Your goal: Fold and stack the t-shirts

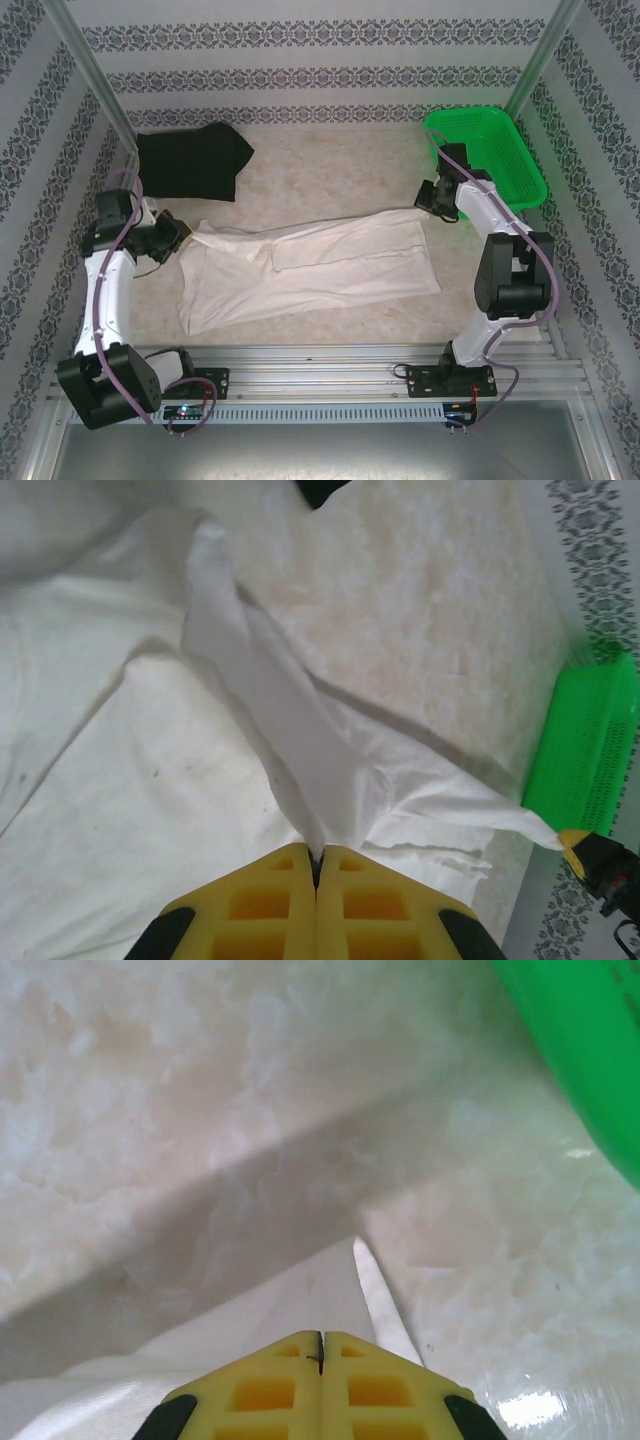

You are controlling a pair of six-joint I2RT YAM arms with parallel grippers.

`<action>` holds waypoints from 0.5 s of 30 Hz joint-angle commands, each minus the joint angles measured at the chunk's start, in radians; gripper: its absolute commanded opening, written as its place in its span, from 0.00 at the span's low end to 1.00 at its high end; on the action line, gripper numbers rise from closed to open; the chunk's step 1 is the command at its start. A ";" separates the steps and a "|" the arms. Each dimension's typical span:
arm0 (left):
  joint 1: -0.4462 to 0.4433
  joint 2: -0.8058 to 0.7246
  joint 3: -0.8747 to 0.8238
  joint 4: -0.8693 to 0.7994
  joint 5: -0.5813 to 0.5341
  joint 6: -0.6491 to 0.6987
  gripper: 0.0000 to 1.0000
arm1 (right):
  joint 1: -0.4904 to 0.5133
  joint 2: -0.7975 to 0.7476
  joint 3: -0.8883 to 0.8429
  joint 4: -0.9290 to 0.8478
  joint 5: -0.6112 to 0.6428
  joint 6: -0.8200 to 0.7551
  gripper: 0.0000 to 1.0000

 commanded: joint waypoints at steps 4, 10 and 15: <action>0.010 -0.059 -0.080 -0.120 -0.120 -0.020 0.00 | -0.006 -0.046 -0.088 0.017 0.004 0.007 0.00; 0.012 -0.081 -0.167 -0.097 -0.177 -0.049 0.00 | -0.004 -0.068 -0.153 0.011 0.010 0.013 0.00; 0.013 -0.081 -0.243 -0.040 -0.164 -0.078 0.00 | 0.002 -0.076 -0.204 0.011 0.019 0.024 0.00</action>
